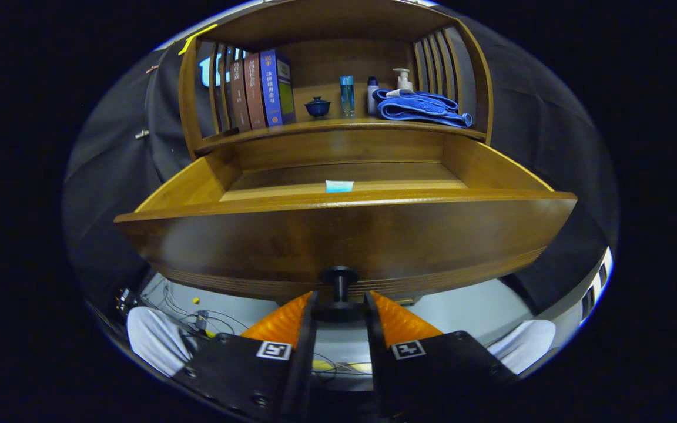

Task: Pull open the drawer, take out the items inside it, and place them on the countertop above the cabinet.

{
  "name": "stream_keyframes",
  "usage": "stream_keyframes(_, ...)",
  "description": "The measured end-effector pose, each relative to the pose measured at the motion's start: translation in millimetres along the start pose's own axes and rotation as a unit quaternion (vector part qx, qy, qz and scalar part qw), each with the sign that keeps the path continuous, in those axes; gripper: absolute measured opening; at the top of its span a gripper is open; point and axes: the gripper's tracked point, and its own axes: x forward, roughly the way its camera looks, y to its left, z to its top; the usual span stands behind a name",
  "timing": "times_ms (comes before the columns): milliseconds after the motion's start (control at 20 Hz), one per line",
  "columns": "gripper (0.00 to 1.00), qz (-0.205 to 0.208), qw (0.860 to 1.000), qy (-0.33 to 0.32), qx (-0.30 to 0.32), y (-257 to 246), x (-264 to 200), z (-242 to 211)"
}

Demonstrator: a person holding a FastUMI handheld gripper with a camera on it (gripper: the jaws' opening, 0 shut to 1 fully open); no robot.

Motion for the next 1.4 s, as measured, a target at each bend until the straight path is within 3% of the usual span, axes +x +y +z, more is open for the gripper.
stream_keyframes(50, 0.51, -0.009, 1.0, -0.019, -0.007, -1.0, -5.6, 6.2)
stream_keyframes(250, 0.97, -0.02, 0.998, -0.062, 0.005, -0.5, -39.4, 36.6)
stream_keyframes(300, 1.0, -0.019, 0.998, -0.059, 0.012, 1.1, -44.0, 42.3)
stream_keyframes(600, 1.0, 0.023, 0.997, -0.064, 0.026, 21.2, -49.5, 109.0)
stream_keyframes(900, 1.0, 0.053, 0.997, 0.015, 0.046, 31.4, 18.2, 150.0)
stream_keyframes(1150, 1.0, 0.041, 0.99, 0.119, 0.066, 21.4, 87.2, 138.5)
stream_keyframes(1400, 0.99, 0.004, 0.974, 0.214, 0.07, 9.8, 124.5, 121.6)
